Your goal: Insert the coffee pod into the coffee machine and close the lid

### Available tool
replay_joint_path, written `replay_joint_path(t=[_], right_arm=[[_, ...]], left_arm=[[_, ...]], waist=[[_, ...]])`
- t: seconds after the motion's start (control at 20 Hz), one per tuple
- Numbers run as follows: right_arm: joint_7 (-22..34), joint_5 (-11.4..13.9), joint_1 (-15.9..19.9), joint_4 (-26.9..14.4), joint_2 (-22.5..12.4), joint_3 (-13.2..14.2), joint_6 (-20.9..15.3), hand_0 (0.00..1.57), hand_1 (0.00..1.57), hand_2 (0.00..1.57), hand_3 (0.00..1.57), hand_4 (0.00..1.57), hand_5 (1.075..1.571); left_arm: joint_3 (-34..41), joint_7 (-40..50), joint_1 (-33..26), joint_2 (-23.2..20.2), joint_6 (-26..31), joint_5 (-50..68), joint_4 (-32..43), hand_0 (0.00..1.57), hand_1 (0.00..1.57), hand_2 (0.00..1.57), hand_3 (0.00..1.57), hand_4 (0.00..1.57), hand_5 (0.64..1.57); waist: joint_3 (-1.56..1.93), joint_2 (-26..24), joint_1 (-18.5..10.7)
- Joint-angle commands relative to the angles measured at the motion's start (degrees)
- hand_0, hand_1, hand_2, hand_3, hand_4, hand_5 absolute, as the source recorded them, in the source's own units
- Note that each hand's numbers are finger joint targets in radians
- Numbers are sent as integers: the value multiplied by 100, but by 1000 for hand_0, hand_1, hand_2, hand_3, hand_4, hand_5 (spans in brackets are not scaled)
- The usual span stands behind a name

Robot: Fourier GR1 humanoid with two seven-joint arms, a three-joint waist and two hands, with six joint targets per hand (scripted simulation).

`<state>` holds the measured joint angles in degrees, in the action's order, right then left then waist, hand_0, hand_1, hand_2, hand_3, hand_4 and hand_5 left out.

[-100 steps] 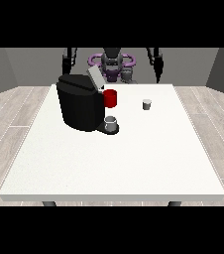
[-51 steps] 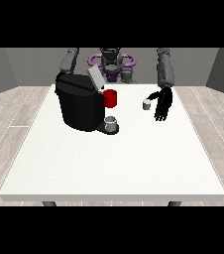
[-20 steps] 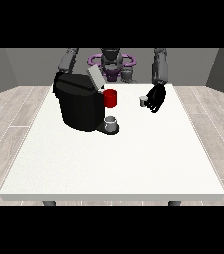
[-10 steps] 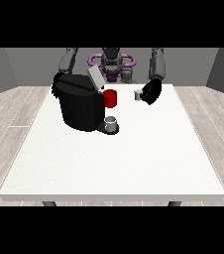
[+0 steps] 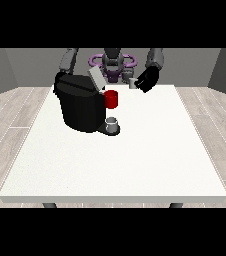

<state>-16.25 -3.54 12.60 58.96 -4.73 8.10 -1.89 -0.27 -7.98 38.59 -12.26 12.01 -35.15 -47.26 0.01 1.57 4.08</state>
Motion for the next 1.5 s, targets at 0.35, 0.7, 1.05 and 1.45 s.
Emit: replay_joint_path(t=[0.35,0.7,1.05,1.45], right_arm=[[2,173,14,304,232,-326,-160,0,0,0,0,309,1571],[112,-22,-42,443,-22,-244,225,0,0,0,0,202,1571],[-60,-168,234,564,-245,-124,501,0,0,0,0,240,1571],[-571,-95,271,664,-293,-302,859,0,0,0,0,0,1571]], left_arm=[[286,536,695,-101,427,113,-272,1501,1501,1473,1402,635,1571],[635,951,1023,105,396,457,-298,1346,1346,1432,1391,655,1571],[978,1058,1625,-221,225,523,26,1354,1354,1410,1351,602,1571],[1321,812,2144,-812,153,624,329,1391,1391,1439,1409,605,1571]], waist=[[0,68,287],[-1,60,488],[0,691,807],[1,1326,996]])
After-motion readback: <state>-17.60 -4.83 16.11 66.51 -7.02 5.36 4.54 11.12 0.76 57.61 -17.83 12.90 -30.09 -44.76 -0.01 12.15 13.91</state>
